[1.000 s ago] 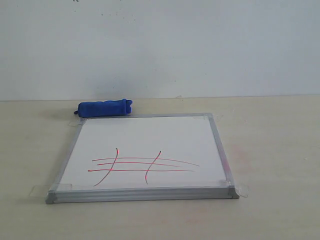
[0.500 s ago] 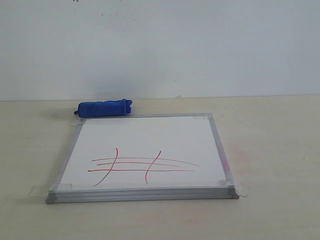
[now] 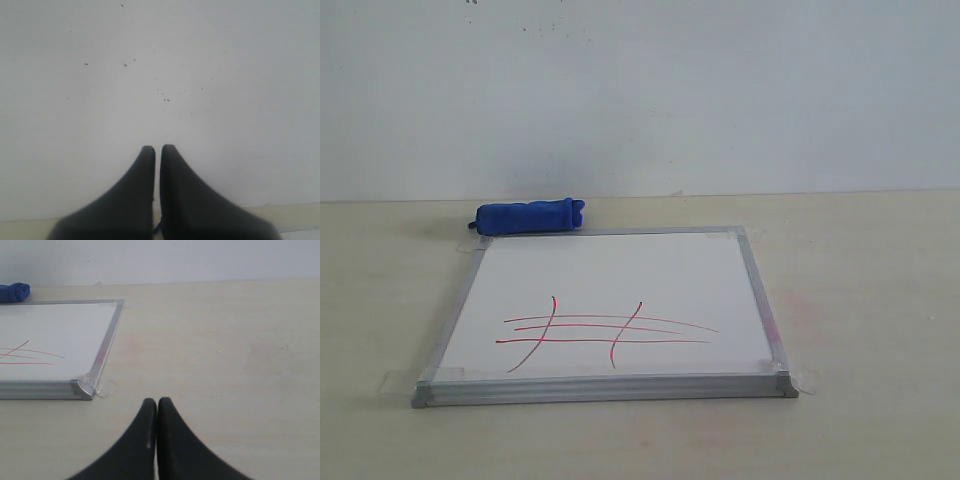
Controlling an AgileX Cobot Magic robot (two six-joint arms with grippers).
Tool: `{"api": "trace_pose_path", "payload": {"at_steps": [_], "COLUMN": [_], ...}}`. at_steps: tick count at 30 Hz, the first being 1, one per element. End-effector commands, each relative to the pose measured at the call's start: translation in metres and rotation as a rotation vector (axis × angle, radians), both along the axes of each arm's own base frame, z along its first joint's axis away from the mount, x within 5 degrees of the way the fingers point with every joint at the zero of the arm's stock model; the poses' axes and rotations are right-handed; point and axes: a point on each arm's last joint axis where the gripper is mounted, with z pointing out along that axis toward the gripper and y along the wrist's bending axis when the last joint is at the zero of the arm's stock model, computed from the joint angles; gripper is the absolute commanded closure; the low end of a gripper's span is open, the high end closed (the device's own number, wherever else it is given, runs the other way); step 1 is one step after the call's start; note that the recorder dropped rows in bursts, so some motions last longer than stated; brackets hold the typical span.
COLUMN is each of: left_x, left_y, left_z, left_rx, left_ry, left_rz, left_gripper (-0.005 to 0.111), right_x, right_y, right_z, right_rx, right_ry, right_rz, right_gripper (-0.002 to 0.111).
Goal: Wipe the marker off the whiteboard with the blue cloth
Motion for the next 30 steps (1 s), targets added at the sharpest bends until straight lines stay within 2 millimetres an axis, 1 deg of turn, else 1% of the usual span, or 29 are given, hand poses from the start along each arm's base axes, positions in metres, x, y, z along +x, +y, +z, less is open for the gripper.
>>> {"api": "trace_pose_path", "payload": {"at_steps": [1,6,9,12,13,18,21,26,28,30], "left_x": [0.01,0.035,0.05,0.063,0.068,0.103,0.124,0.153,0.166,0.181], "left_y": [0.001,0.003,0.004,0.005,0.005,0.003,-0.002,-0.02,-0.021,-0.019], "left_z": [-0.002,-0.016,-0.018,-0.017,-0.017,-0.015,-0.004,0.015,0.02,0.02], "left_rx": [-0.016,-0.068,-0.079,-0.184,-0.199,-0.098,-0.004,0.082,0.115,0.153], "left_ry": [0.035,0.15,0.141,0.101,0.116,0.271,0.272,0.246,0.271,0.31], "left_rz": [0.001,-0.002,0.0,-0.011,-0.016,-0.051,-0.118,-0.337,-0.366,-0.349], "left_gripper": [0.103,0.103,0.103,0.103,0.103,0.103,0.103,0.103,0.103,0.103], "right_x": [0.0,0.0,0.0,0.0,0.0,0.0,0.0,0.0,0.0,0.0], "right_y": [0.0,0.0,0.0,0.0,0.0,0.0,0.0,0.0,0.0,0.0], "right_z": [0.001,0.001,0.001,0.001,0.001,0.001,0.001,0.001,0.001,0.001], "right_rx": [0.0,0.0,0.0,0.0,0.0,0.0,0.0,0.0,0.0,0.0], "right_ry": [-0.012,-0.012,-0.012,-0.012,-0.012,-0.012,-0.012,-0.012,-0.012,-0.012], "right_rz": [-0.003,-0.003,-0.003,-0.003,-0.003,-0.003,-0.003,-0.003,-0.003,-0.003], "right_gripper": [0.108,0.108,0.108,0.108,0.108,0.108,0.108,0.108,0.108,0.108]}}
